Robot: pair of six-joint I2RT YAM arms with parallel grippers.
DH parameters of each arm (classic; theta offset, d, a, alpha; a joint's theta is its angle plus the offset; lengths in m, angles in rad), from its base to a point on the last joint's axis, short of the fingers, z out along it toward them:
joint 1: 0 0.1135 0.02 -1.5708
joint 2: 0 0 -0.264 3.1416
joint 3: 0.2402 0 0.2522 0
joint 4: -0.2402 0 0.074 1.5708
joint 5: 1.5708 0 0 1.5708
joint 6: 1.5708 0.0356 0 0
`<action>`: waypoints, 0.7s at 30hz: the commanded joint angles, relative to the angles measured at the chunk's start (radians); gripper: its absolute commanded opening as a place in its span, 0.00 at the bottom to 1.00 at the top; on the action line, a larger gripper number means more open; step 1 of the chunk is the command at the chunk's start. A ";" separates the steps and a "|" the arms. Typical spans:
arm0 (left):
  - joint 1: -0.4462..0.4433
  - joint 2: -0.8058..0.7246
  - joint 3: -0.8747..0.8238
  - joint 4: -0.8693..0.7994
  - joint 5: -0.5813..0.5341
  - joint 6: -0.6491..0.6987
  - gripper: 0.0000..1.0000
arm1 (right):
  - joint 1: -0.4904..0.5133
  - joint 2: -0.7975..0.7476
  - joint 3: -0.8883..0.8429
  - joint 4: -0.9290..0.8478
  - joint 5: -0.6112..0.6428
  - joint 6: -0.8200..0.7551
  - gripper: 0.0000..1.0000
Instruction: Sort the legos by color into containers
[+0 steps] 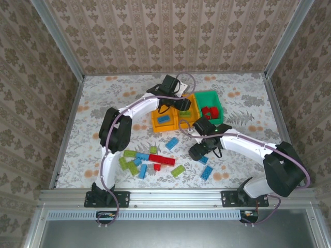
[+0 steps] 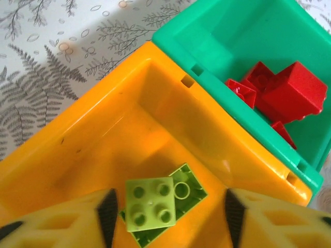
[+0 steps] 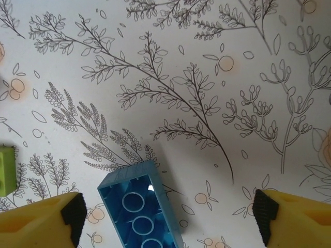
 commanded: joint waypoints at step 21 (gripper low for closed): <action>0.122 -0.340 -0.350 0.244 -0.003 -0.235 1.00 | 0.058 0.208 0.163 -0.308 -0.051 -0.212 0.75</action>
